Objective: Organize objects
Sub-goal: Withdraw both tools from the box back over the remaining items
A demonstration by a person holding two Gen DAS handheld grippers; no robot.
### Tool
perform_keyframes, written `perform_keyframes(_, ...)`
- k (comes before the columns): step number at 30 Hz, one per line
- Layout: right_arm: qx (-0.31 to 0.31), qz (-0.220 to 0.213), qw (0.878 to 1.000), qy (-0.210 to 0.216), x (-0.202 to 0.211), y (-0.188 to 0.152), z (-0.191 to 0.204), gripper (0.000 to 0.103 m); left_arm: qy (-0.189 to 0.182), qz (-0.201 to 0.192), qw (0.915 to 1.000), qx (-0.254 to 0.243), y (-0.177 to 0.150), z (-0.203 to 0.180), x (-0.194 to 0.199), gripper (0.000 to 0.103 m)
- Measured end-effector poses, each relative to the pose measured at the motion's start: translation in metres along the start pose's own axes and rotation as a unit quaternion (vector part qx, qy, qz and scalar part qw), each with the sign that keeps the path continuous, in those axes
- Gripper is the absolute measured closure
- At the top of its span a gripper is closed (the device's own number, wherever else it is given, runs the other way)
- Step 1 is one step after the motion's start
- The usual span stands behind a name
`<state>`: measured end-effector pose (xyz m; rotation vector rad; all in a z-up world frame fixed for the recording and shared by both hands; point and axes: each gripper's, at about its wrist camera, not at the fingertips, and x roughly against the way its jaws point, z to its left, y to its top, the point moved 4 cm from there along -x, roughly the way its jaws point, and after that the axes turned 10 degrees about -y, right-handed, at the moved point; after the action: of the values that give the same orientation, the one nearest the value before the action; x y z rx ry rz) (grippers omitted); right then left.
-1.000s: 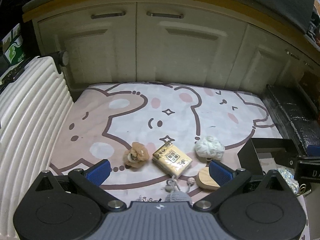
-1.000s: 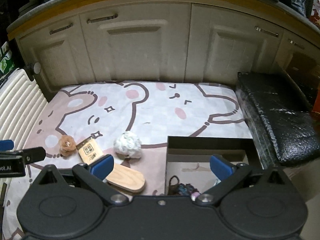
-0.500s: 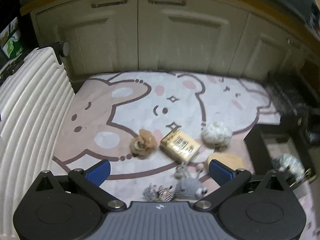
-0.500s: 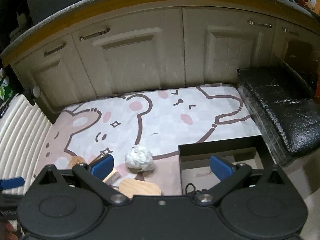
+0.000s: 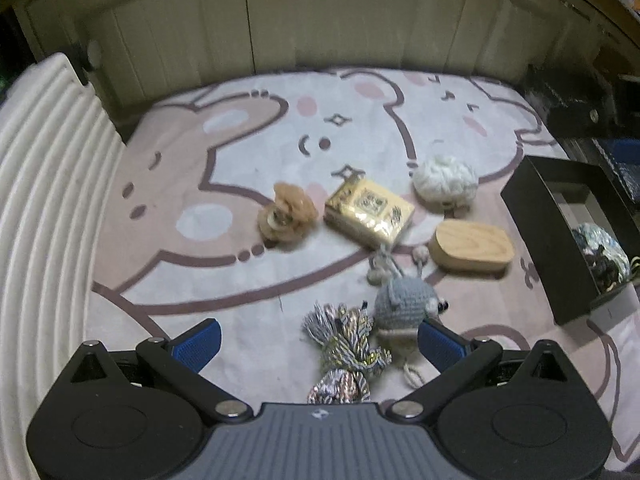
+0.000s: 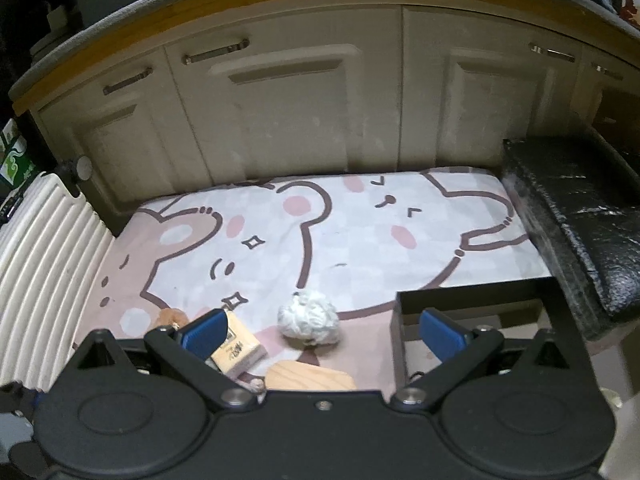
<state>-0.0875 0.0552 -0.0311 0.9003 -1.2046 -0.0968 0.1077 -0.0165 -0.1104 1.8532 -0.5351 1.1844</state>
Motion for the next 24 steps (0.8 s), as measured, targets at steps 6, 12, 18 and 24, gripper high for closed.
perform_keyframes(6,-0.021,-0.009,1.000,-0.009,-0.005,0.003,0.013,0.000,-0.015,0.019,0.9997,-0.006,-0.003,0.000,-0.007,0.007)
perform_keyframes(12,-0.021,-0.005,1.000,-0.005,-0.012,0.000,0.028,0.000,-0.023,0.045,0.9986,-0.015,-0.006,-0.001,-0.019,0.021)
perform_keyframes(18,-0.066,0.041,0.997,0.029,-0.028,-0.005,0.039,0.000,-0.023,0.073,0.9967,-0.028,-0.010,0.000,-0.032,0.034)
perform_keyframes(24,-0.088,0.092,0.992,0.016,-0.050,-0.020,0.051,0.000,-0.038,0.089,0.9947,-0.035,-0.011,0.000,-0.041,0.043)
